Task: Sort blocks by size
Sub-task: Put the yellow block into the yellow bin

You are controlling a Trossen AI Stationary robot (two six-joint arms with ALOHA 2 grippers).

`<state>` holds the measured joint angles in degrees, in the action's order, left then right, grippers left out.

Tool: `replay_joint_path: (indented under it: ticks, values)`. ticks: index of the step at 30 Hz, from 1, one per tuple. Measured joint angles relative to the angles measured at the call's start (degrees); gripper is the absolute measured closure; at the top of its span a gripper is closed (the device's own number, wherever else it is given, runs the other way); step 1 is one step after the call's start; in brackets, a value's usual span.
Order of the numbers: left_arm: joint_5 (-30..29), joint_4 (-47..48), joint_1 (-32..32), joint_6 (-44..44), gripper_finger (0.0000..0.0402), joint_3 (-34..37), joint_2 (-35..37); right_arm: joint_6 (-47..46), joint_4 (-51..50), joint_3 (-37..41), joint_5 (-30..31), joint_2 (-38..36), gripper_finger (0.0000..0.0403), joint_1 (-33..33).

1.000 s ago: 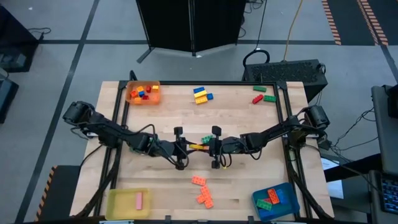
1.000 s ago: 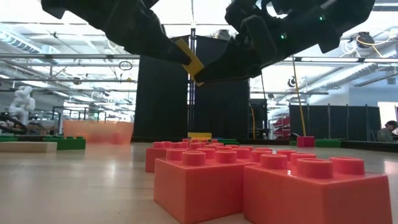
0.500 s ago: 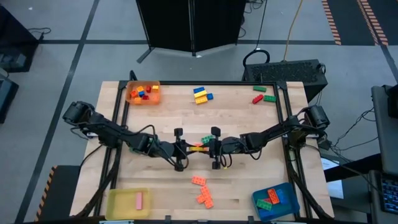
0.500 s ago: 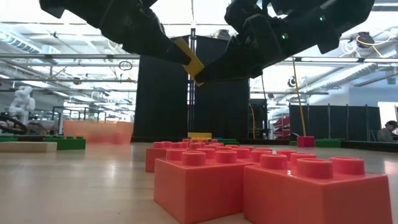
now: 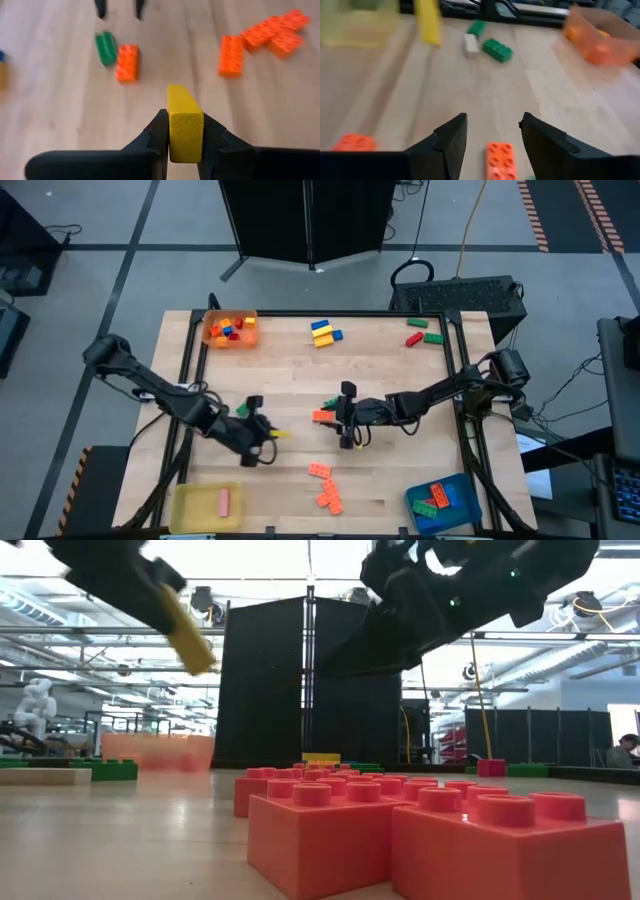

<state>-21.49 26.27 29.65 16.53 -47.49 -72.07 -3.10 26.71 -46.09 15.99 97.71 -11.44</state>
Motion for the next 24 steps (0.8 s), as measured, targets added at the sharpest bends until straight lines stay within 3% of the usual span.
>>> replay_joint_path:
  ticks: [9,13,24]
  values:
    - [9.9,14.2,8.8,15.0,0.0350,-3.6,7.3,-2.4,0.9,0.0,0.3,0.0,0.0226,1.1]
    - [15.8,15.9,12.5,20.1,0.0350,-3.6,8.2,-3.1,3.1,0.0,0.2,0.0,0.0226,1.1]
    - [21.0,16.5,21.0,27.1,0.0348,-3.6,4.6,-3.7,3.5,0.0,0.4,0.0,0.0227,1.1]
